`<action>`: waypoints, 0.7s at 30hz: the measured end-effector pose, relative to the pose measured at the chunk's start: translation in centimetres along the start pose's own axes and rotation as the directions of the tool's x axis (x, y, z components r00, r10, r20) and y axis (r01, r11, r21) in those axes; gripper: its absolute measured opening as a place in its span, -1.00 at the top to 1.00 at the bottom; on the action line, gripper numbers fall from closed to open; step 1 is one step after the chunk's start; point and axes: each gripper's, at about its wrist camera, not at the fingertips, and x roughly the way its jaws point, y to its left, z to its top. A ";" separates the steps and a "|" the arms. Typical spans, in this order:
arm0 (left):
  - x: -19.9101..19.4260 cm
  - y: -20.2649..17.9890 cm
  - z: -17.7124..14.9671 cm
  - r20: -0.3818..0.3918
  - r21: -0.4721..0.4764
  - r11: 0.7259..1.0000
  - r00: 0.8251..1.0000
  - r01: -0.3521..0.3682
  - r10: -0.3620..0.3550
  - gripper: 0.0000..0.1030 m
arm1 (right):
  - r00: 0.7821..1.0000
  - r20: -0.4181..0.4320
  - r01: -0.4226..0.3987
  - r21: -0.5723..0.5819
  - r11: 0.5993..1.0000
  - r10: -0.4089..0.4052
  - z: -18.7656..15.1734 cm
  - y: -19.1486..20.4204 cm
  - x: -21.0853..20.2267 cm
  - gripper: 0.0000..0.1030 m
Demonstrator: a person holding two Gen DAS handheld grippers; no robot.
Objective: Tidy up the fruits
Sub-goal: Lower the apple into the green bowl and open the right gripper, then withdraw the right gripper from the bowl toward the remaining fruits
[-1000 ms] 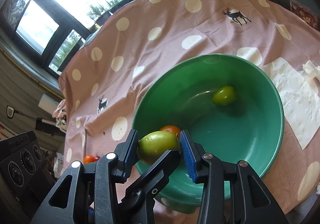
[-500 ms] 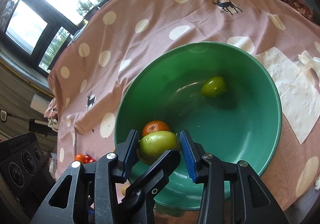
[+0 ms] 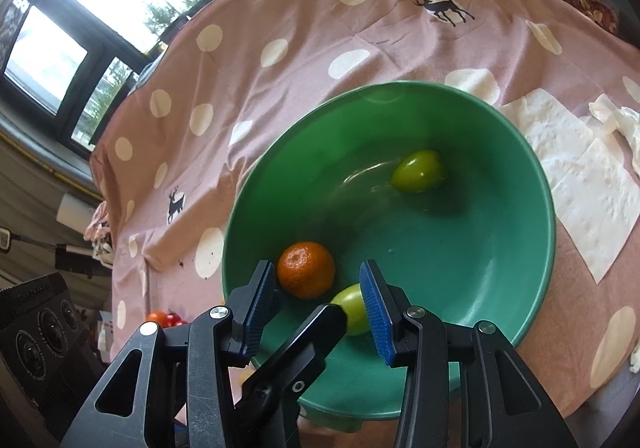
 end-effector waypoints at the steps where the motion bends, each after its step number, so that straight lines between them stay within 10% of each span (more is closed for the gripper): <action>1: -0.4 0.0 0.0 0.009 0.003 1.000 1.000 -0.016 0.016 -0.05 | 1.000 0.010 0.007 -0.005 1.000 -0.007 0.0 0.1 -0.2 0.11; 14: -6.6 5.0 -1.0 0.098 -0.132 0.960 0.961 -0.246 0.260 -0.36 | 0.991 0.131 0.033 -0.074 0.997 -0.023 -0.2 2.4 -1.7 0.08; 21: -10.7 10.3 -4.0 0.100 -0.327 0.855 0.885 -0.402 0.454 -0.58 | 0.987 0.160 0.008 -0.140 0.990 0.015 -0.8 5.1 -1.4 -0.09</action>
